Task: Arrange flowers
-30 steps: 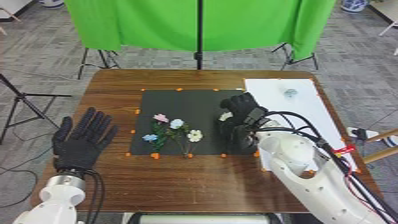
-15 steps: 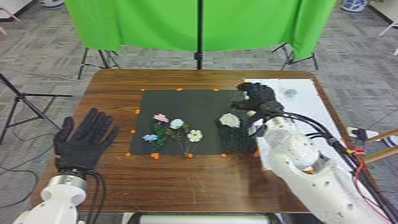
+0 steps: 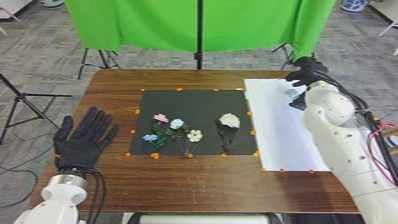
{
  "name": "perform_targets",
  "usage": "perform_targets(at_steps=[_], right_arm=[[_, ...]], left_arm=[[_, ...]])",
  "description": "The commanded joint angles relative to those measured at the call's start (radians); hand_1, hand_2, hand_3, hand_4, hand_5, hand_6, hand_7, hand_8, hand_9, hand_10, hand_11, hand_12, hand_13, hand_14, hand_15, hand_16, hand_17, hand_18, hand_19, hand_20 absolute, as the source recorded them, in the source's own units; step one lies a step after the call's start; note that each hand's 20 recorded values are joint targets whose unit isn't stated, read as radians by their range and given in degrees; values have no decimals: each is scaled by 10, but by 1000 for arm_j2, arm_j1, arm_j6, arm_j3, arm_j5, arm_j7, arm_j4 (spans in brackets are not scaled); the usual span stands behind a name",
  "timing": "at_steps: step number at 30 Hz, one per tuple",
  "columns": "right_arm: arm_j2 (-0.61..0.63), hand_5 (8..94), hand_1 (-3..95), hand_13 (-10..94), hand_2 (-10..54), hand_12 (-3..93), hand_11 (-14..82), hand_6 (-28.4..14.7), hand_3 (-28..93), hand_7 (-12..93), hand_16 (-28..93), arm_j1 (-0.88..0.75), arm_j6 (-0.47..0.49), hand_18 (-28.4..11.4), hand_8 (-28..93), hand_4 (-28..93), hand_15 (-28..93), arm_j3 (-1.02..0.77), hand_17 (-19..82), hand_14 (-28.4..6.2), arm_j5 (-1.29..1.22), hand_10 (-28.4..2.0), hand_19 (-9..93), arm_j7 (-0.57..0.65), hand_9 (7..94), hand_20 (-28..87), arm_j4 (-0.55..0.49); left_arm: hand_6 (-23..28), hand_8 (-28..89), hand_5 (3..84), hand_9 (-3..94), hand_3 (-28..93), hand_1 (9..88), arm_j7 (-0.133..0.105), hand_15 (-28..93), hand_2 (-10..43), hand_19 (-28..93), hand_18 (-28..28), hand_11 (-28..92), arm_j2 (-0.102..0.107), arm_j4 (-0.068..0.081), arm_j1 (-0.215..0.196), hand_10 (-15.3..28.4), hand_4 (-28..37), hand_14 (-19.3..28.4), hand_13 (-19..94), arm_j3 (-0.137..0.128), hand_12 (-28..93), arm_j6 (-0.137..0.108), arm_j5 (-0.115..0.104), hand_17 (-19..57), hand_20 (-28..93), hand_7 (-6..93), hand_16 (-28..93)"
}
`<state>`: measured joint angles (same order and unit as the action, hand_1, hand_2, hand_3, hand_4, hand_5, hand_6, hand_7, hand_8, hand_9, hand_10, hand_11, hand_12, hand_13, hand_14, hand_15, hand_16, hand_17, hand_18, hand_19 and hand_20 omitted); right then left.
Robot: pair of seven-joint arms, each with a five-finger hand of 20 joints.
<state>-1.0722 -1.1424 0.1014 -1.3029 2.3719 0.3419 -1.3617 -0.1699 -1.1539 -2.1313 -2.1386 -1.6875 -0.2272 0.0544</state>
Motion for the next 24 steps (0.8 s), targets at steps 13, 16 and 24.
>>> perform_targets(at_steps=[13, 16, 24], right_arm=[[-76, 442, 525, 331, -95, 130, 116, 1, 840, 245, 172, -24, 238, -211, -162, -283, 231, -44, 276, -151, 260, -144, 467, -134, 379, 245, 101], [-70, 504, 579, 491, -95, 152, 158, 12, 795, 254, 223, -39, 168, -173, -165, -283, 341, -33, 356, -100, 239, -117, 535, -111, 487, 284, 110], [-14, 676, 693, 719, -95, 462, 149, 5, 677, 413, 468, -92, 39, -93, 34, -283, 397, -17, 423, -19, 210, -94, 924, -110, 779, 10, 81]], left_arm=[[87, -79, 439, 420, 727, 235, 12, 394, 127, 310, 162, 230, -12, 18, -12, 160, -283, 160, 318, 14, 150, 31, -41, -43, 174, 131, -30], [87, -79, 440, 419, 727, 236, 13, 392, 127, 307, 160, 229, -12, 18, -12, 159, -283, 159, 315, 9, 151, 31, -35, -41, 172, 131, -30], [87, -79, 443, 413, 727, 244, 14, 388, 126, 306, 151, 224, -12, 17, -23, 158, -283, 158, 307, 12, 151, 29, -32, -38, 173, 132, -30]])
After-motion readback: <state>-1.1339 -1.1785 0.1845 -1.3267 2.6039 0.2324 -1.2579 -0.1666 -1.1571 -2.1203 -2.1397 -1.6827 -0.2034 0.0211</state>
